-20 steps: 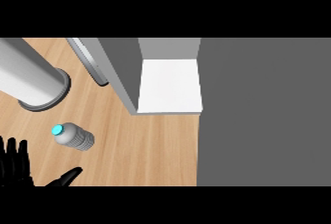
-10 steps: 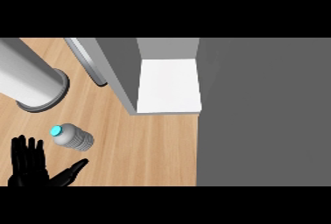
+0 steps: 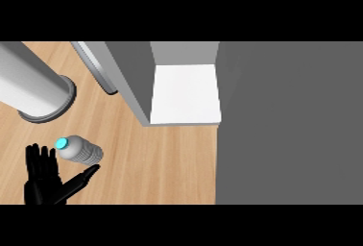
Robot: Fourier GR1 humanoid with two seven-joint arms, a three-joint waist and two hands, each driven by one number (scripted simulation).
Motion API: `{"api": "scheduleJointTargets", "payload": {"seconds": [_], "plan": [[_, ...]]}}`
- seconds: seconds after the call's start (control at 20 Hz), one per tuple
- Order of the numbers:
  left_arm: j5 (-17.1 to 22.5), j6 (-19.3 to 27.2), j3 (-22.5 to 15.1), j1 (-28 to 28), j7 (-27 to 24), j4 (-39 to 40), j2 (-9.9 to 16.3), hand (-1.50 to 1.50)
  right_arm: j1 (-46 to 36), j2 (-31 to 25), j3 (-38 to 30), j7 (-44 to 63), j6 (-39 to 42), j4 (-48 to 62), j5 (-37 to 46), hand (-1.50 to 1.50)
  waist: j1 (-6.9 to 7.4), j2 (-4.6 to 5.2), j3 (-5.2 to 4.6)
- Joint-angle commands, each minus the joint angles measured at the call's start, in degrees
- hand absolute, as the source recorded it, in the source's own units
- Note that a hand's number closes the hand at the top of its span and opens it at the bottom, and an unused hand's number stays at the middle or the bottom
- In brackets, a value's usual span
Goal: Pick up the bottled water, place it into the cabinet and close the cabinet
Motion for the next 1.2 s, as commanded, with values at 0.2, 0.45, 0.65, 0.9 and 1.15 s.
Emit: {"api": "scheduleJointTargets", "payload": {"seconds": [0.2,0.45,0.65,0.9,1.15], "plan": [[0.85,-1.89,4.84,-9.09,-9.27,18.48,0.13,-1.50,5.30,-0.17,-1.66,1.04,1.05,-10.37,-5.46,-1.50,-0.36,0.12,-0.04],[1.22,-3.41,6.91,-11.48,-13.57,25.70,1.17,-1.50,8.02,-0.26,-4.08,-1.43,2.81,-10.33,-6.05,-1.50,-0.34,0.05,-0.03],[4.77,-11.40,9.57,-14.50,-15.91,32.40,3.70,-1.50,5.48,1.03,-3.51,-2.46,2.15,-7.48,-4.73,-1.50,-0.02,0.15,-0.05],[7.26,-16.74,11.14,-19.52,-18.93,37.82,3.67,-1.50,6.25,0.19,-4.59,-2.53,2.84,-7.75,-5.12,-1.50,-0.33,0.23,-0.09],[8.04,-21.36,11.82,-21.04,-21.40,41.86,5.00,-1.50,6.23,0.51,-4.37,-1.03,2.64,-8.81,-5.15,-1.50,-0.02,0.21,-0.04]]}}
